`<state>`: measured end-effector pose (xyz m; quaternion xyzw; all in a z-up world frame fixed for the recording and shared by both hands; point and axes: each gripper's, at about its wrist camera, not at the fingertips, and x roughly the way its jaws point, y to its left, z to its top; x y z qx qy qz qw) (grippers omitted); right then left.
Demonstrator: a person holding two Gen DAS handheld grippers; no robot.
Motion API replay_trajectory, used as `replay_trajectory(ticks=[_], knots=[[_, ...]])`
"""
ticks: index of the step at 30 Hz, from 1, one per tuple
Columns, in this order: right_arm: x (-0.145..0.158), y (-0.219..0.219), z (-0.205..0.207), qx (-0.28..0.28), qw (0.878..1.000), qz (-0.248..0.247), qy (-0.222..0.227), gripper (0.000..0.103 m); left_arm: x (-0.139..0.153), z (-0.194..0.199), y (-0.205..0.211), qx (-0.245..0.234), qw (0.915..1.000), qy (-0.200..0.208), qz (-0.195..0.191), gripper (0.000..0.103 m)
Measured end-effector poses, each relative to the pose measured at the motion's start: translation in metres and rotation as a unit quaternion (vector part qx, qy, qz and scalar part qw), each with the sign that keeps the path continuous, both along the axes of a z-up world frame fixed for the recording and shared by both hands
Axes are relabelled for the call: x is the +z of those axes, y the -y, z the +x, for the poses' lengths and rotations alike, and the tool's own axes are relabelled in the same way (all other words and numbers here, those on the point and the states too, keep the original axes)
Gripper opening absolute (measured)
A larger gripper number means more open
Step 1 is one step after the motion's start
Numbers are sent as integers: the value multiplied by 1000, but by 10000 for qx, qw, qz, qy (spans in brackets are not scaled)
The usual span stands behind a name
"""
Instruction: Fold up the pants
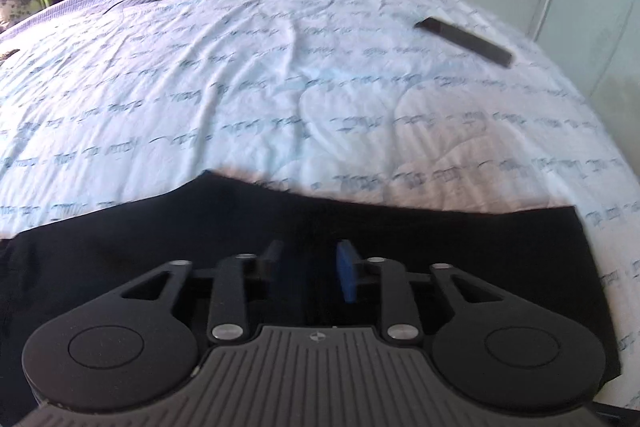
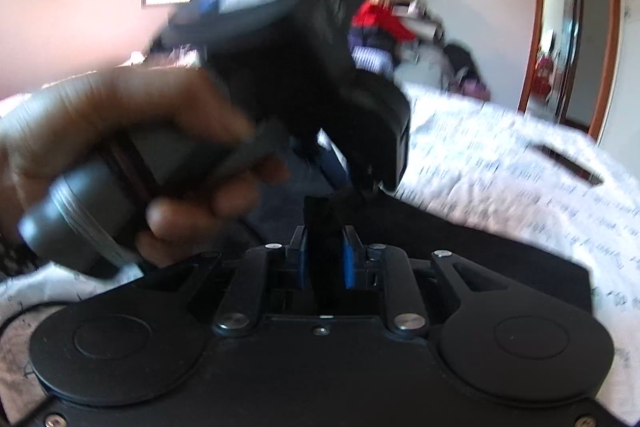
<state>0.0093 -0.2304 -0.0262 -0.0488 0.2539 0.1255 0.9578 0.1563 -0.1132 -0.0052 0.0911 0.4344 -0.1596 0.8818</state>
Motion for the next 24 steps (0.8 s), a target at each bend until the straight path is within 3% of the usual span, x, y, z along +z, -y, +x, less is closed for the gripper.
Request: replay_trajectory(ticks=[1, 3, 7, 10, 12, 14, 16, 17, 19, 22, 24], knots=[[1, 2, -3, 34, 10000, 2, -3, 22, 1, 1, -7, 62, 10000, 16, -22, 57], [11, 14, -10, 91, 9999, 131, 35, 22, 8, 2, -28, 243, 9993, 125, -248, 67], [25, 55, -20, -361, 9970, 681, 116, 22, 29, 4, -53, 570, 9965, 269, -549, 72], [10, 54, -5, -691, 9964, 437, -218, 22, 26, 7, -31, 40, 9986, -47, -519, 74], [-5, 39, 1, -609, 9963, 304, -519, 22, 16, 7, -9, -396, 9971, -332, -556, 76], [-13, 30, 1, -449, 9964, 135, -699, 23, -2, 3, 11, -691, 9962, -474, -230, 76], [-10, 28, -11, -292, 9975, -108, -641, 23, -17, -2, 19, -681, 9964, -481, 137, 77], [-6, 33, -15, -257, 9978, -63, -610, 23, -20, -5, 17, -666, 9967, -450, 127, 77], [4, 57, -21, -444, 9980, 141, -438, 24, -13, -13, 7, -609, 9973, -407, 18, 76], [14, 111, -10, -1293, 9906, 371, -240, 41, 1, -28, 5, -748, 9969, -228, -30, 80], [9, 138, 7, -1619, 9852, 476, -303, 41, -1, -36, 11, -916, 9956, -162, 60, 84]])
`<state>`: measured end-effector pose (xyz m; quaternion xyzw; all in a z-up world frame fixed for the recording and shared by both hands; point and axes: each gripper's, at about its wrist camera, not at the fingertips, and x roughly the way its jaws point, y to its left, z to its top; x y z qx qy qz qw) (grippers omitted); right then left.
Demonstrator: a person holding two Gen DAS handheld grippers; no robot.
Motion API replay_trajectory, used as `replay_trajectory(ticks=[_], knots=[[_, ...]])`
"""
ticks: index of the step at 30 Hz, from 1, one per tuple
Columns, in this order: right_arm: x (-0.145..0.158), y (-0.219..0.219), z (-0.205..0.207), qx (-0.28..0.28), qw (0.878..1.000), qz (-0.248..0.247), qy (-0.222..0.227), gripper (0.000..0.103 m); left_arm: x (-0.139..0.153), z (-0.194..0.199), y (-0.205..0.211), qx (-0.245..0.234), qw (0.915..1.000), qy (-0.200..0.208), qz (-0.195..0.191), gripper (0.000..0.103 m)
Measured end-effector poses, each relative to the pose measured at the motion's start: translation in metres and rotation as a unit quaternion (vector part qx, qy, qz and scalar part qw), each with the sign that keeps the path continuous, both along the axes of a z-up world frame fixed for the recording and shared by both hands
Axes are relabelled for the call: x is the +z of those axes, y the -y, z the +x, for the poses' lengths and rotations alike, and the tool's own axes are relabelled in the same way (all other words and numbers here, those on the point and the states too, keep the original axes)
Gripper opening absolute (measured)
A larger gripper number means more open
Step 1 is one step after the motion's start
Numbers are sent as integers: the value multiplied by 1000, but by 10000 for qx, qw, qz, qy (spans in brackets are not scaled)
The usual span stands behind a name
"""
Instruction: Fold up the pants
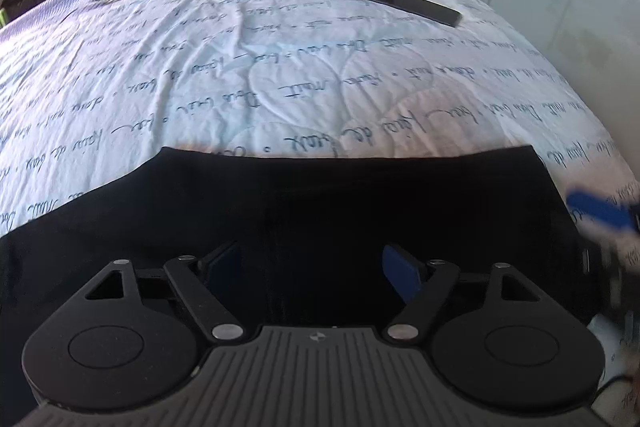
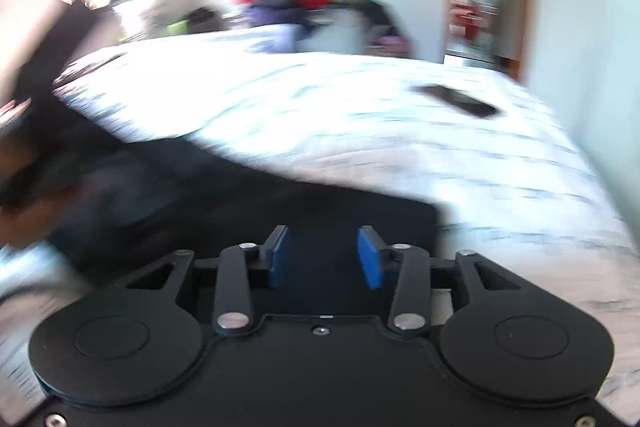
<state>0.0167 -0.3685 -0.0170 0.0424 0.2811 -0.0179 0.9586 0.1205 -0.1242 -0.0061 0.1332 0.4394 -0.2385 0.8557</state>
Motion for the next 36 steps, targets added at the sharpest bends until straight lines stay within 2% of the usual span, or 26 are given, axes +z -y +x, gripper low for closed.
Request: replay_trajectory(ticks=[2, 4, 5, 8, 10, 12, 14, 15, 17, 20, 22, 25, 27, 28, 31, 33, 35, 36], knots=[[-11, 17, 22, 163, 9995, 120, -223, 41, -12, 2, 11, -107, 9995, -40, 279, 85], [-23, 24, 38, -24, 9985, -156, -532, 40, -18, 3, 12, -62, 9994, -72, 327, 86], [-17, 35, 42, -149, 9977, -338, -572, 42, -16, 3, 10, -12, 9995, -89, 287, 85], [0, 33, 15, -5, 9998, -45, -189, 42, -9, -2, 0, 19, 9998, -66, 176, 86], [-6, 16, -8, 283, 9994, 94, -166, 44, -10, -5, -1, -14, 9996, -160, 220, 86], [-17, -5, -23, 540, 9975, -168, -433, 51, -18, -6, 0, -159, 9987, -379, 288, 89], [-29, -22, -34, 639, 9933, -658, -703, 51, -20, -11, -2, -191, 9987, -327, 327, 93], [-30, -23, -43, 587, 9930, -773, -671, 51, -18, -13, -4, -185, 9987, -335, 337, 92], [-18, -22, -48, 396, 9952, -681, -588, 51, -12, -17, -10, -75, 9990, -400, 195, 90], [-6, -30, -65, 479, 9977, -423, -210, 51, 2, -22, -28, 168, 9981, -546, -248, 90], [-9, -43, -65, 617, 9968, -457, -233, 61, 13, -30, -43, 263, 9979, -461, -373, 91], [-29, -61, -54, 754, 9926, -710, -632, 63, 29, -46, -74, 451, 9985, -186, -241, 91], [-27, -73, -62, 741, 9907, -965, -608, 64, 39, -57, -104, 649, 9978, -52, -115, 91], [-21, -76, -67, 775, 9911, -919, -574, 64, 45, -64, -122, 778, 9970, 34, -47, 91], [2, -87, -79, 1008, 9941, -380, -143, 66, 68, -81, -181, 1377, 9897, 334, 230, 91], [16, -101, -81, 1224, 9924, -37, 145, 74, 89, -92, -221, 1861, 9797, 578, 463, 91], [25, -118, -79, 1509, 9876, 254, 353, 76, 117, -103, -257, 2365, 9630, 1040, 765, 91], [28, -126, -76, 1644, 9845, 451, 407, 77, 131, -108, -272, 2609, 9507, 1351, 997, 92]])
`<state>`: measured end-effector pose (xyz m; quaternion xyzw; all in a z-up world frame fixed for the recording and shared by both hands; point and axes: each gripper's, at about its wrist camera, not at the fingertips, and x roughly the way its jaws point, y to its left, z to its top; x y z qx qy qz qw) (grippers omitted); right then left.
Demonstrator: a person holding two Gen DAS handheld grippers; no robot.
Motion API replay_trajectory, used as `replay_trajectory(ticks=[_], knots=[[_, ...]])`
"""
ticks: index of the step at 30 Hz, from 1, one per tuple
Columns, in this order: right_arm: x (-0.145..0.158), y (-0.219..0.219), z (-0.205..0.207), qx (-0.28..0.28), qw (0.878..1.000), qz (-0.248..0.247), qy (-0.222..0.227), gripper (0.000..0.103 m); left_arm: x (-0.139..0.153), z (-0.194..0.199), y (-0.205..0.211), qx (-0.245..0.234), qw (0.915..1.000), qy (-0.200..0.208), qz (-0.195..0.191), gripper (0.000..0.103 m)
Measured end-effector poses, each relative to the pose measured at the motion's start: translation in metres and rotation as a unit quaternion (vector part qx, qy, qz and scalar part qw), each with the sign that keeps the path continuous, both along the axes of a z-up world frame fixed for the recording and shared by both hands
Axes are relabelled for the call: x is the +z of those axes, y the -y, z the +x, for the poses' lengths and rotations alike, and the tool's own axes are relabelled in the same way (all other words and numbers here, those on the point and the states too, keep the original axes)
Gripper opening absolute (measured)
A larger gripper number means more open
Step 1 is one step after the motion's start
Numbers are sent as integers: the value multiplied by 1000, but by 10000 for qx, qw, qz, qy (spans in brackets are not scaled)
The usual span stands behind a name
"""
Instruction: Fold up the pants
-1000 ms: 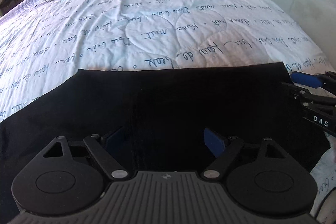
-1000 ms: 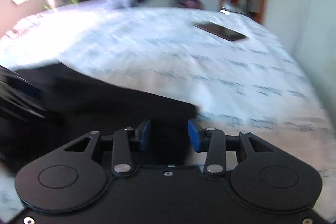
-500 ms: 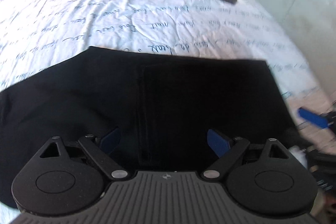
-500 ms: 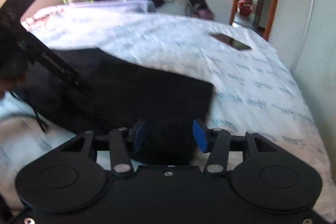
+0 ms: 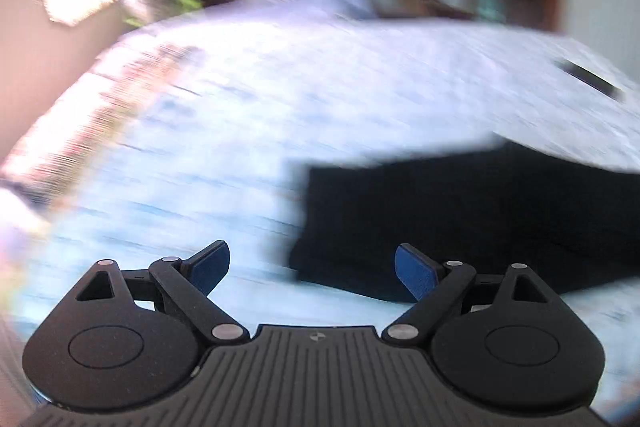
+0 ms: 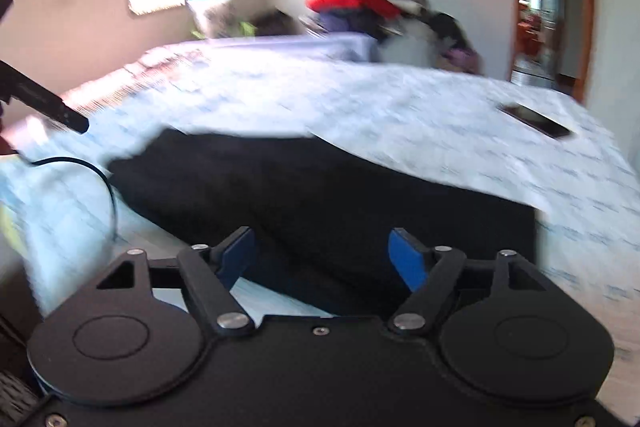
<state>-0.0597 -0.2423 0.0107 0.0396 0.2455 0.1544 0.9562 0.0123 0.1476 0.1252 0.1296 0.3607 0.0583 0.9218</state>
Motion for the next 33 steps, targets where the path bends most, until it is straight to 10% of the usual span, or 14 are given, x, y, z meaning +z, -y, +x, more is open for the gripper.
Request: replay_trajectory(ticks=[6, 9, 14, 19, 27, 33], knots=[[-5, -35, 27, 653, 9844, 1557, -500, 90, 50, -8, -35, 971, 9787, 1255, 1302, 102], [-10, -59, 43, -19, 9977, 545, -394, 91, 28, 2, -8, 407, 9887, 1270, 691, 102], [-28, -68, 87, -923, 9938, -598, -190, 91, -73, 52, 76, -1099, 9938, 0, -150, 100], [-66, -77, 104, -846, 9835, -1275, -963, 91, -156, 76, 126, -1190, 9883, -392, 872, 91], [-37, -80, 84, -560, 9935, -854, -497, 91, -153, 47, 64, -1451, 9883, -156, 438, 103], [-54, -109, 86, -263, 9822, -1755, -618, 90, -145, 58, 48, -904, 9957, -194, 0, 102]])
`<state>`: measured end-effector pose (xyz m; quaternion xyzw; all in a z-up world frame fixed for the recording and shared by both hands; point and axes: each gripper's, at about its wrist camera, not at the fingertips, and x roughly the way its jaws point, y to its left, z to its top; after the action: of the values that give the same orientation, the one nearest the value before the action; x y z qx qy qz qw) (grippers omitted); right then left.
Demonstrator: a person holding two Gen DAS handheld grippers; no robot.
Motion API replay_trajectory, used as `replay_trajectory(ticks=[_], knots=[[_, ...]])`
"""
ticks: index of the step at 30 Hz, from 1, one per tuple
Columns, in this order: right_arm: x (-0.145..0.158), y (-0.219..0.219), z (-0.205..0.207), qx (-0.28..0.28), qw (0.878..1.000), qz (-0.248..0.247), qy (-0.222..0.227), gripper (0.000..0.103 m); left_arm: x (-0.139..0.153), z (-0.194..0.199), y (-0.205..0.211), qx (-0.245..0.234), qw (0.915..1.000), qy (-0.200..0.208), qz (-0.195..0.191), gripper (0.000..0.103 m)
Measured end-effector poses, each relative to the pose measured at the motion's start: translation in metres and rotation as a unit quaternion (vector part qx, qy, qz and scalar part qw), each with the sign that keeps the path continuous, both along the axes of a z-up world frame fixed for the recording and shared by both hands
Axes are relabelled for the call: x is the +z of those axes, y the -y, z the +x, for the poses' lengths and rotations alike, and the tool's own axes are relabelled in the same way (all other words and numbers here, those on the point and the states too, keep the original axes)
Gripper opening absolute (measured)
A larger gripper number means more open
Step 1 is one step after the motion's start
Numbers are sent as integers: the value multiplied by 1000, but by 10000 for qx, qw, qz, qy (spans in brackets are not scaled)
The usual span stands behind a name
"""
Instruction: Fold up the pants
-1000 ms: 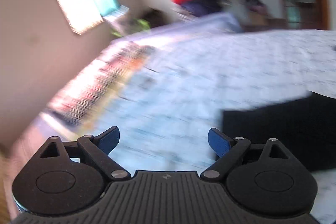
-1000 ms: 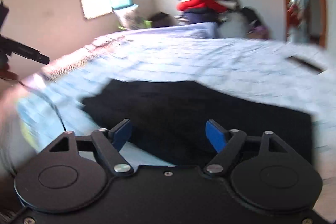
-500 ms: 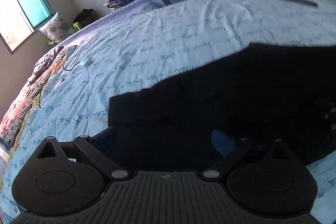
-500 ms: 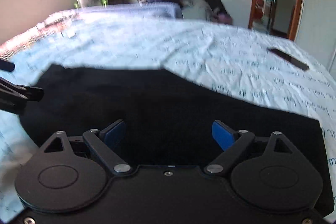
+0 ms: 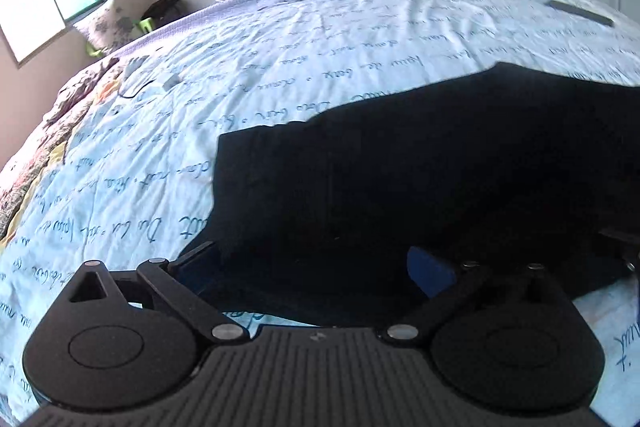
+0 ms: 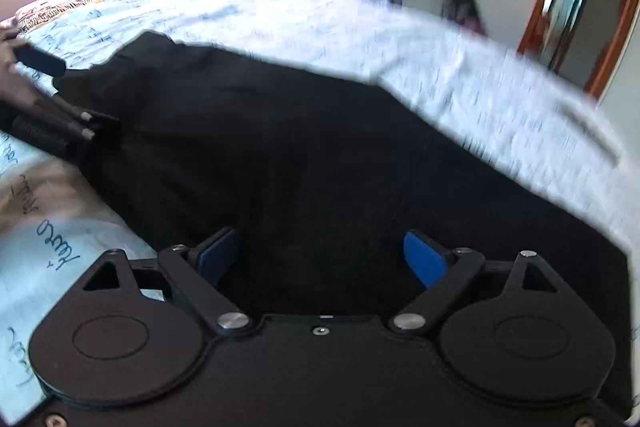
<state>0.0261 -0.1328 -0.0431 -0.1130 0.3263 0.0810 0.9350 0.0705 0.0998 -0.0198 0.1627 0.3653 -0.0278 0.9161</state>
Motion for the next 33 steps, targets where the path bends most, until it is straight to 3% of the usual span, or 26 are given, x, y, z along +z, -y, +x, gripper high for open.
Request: replay_trajectory(ticks=[3, 7, 14, 19, 22, 24, 26, 33], knots=[[19, -7, -8, 180, 9992, 136, 325, 90, 1, 4, -7, 290, 9995, -13, -89, 102], [31, -37, -15, 525, 9953, -247, 772, 90, 5, 9, -17, 476, 9979, -155, -399, 101], [30, -95, -23, 1381, 9816, -894, 965, 90, 11, 9, -40, 848, 9964, -28, -72, 100], [25, -122, -26, 1798, 9675, -1317, 1191, 89, 14, 8, -61, 1061, 9942, -47, -177, 103], [22, -133, -23, 1969, 9613, -1451, 1267, 81, 17, 7, -68, 1147, 9933, 9, -159, 103], [20, -142, -19, 2077, 9576, -1556, 1248, 63, 19, 7, -75, 1274, 9918, 90, -105, 103], [17, -150, -18, 2204, 9525, -1689, 1249, 50, 24, 9, -86, 1351, 9902, 67, -346, 103], [8, -179, -28, 2763, 9309, -2029, 1263, 47, 34, 11, -124, 1946, 9784, 130, -691, 99]])
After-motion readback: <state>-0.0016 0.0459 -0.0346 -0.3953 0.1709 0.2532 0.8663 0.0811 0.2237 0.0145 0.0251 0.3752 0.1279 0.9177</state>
